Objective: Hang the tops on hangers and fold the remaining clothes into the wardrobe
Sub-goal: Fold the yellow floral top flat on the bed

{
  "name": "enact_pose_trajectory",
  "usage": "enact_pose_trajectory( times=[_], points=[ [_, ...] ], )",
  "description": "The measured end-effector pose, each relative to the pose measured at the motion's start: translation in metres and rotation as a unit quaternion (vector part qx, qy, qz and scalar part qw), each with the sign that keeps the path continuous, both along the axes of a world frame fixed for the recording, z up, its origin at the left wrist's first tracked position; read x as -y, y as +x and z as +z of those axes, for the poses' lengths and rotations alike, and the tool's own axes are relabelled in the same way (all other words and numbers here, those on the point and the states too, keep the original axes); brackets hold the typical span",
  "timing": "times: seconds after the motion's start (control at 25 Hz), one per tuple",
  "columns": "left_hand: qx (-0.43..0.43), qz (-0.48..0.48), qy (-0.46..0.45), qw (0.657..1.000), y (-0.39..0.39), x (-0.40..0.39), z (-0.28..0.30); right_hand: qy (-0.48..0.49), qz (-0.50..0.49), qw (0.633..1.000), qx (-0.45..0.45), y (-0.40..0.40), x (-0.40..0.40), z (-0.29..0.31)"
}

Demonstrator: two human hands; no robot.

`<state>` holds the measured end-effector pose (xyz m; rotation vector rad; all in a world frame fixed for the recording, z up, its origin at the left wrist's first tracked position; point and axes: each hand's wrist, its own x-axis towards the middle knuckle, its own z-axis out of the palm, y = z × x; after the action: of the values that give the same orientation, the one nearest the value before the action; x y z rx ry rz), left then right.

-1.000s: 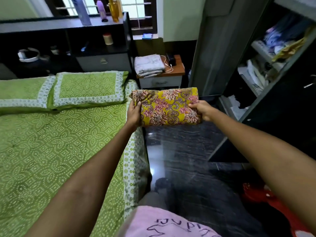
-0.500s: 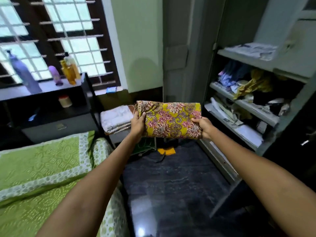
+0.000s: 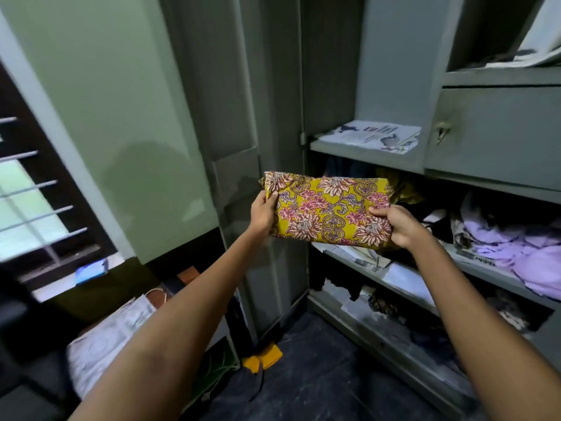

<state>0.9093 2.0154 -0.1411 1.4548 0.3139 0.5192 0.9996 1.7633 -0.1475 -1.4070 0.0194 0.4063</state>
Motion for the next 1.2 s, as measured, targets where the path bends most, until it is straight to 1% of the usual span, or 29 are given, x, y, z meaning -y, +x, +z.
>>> enact_pose_trajectory(
  times=[0.12, 0.24, 0.4, 0.48, 0.64, 0.76, 0.92, 1.0, 1.04, 1.2],
  points=[
    [0.003, -0.032, 0.012, 0.999, 0.083, -0.013, 0.017, 0.007, -0.027, 0.999, 0.017, 0.065, -0.007, 0.013],
    [-0.005, -0.045, 0.026, 0.999, 0.164, -0.025, 0.036, -0.005, -0.051, 0.998, 0.021, 0.122, -0.017, 0.031],
    [0.005, -0.070, 0.044, 0.997, 0.262, -0.033, 0.053, 0.003, -0.093, 0.996, 0.004, 0.185, -0.025, 0.045],
    [0.009, -0.104, 0.058, 0.993, 0.313, -0.034, 0.060, 0.020, -0.137, 0.990, -0.003, 0.216, -0.028, 0.048],
    [0.039, -0.168, 0.103, 0.980, 0.421, -0.024, 0.067, 0.062, -0.222, 0.973, 0.000, 0.282, -0.030, 0.048],
    [0.037, -0.209, 0.136, 0.968, 0.499, -0.012, 0.073, 0.096, -0.269, 0.958, -0.008, 0.317, -0.032, 0.052],
    [0.017, -0.251, 0.172, 0.953, 0.596, 0.025, 0.086, 0.146, -0.366, 0.918, -0.033, 0.355, -0.032, 0.047],
    [0.014, -0.278, 0.215, 0.936, 0.633, 0.049, 0.087, 0.176, -0.403, 0.897, -0.039, 0.366, -0.033, 0.041],
    [0.010, -0.301, 0.241, 0.923, 0.647, 0.060, 0.086, 0.183, -0.415, 0.890, -0.037, 0.370, -0.035, 0.038],
    [0.007, -0.406, 0.346, 0.846, 0.708, 0.111, 0.088, 0.220, -0.439, 0.871, -0.005, 0.395, -0.038, 0.033]
  ],
)
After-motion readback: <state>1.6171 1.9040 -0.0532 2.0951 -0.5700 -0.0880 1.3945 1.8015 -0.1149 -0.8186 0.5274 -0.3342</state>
